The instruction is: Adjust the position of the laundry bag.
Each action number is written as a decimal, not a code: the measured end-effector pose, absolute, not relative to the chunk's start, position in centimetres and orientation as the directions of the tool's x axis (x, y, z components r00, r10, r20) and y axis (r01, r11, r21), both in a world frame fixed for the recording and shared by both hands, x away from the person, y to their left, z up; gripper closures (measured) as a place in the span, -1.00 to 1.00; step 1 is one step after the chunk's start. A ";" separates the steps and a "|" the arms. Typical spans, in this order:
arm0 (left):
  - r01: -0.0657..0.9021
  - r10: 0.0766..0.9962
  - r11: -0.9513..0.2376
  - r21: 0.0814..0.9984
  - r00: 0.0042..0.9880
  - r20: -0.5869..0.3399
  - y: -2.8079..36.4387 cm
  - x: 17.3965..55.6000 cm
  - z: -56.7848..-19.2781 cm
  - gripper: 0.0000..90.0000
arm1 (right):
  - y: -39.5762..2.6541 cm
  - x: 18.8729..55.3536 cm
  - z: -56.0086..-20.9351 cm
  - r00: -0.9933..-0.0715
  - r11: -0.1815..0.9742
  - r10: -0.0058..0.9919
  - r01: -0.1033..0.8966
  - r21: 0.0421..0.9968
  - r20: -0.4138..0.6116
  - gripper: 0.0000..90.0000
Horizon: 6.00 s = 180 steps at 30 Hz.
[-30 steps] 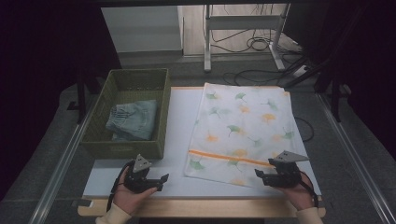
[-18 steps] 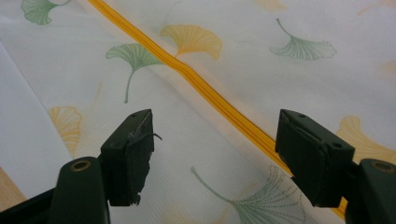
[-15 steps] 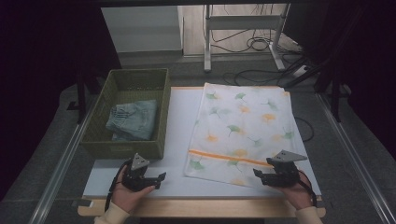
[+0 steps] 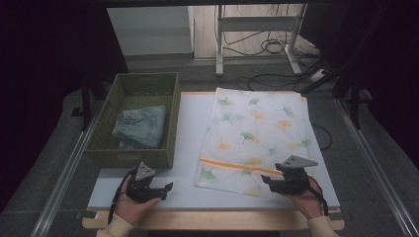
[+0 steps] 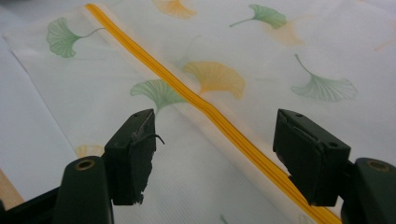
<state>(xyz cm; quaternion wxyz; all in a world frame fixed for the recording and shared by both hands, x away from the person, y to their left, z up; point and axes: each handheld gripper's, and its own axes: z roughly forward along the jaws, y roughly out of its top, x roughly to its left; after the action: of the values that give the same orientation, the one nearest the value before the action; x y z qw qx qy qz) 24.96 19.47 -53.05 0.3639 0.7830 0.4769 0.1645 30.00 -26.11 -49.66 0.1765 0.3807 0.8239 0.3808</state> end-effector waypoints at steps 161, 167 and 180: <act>0.643 0.904 -0.234 0.729 0.420 -0.081 22.0 25.3 -52.6 -0.61 | -7.7 28.6 -48.3 -0.913 0.631 0.405 0.316 0.709 0.047 0.20; 0.638 0.903 -0.231 0.734 0.421 -0.081 21.9 25.2 -52.5 -0.61 | -13.1 30.3 -46.9 -0.834 0.590 0.551 0.370 0.718 -0.023 0.13; 0.632 0.899 -0.243 0.736 0.432 -0.074 21.8 25.2 -52.4 -0.61 | -28.5 33.3 -47.9 -0.489 0.383 0.871 0.626 0.679 -0.040 0.06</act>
<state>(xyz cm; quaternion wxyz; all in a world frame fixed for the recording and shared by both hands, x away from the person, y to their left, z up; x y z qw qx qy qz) 25.24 21.76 -52.44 0.3593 0.7662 0.4993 0.1858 33.30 -28.52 -47.86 0.2004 0.4639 0.8071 0.3054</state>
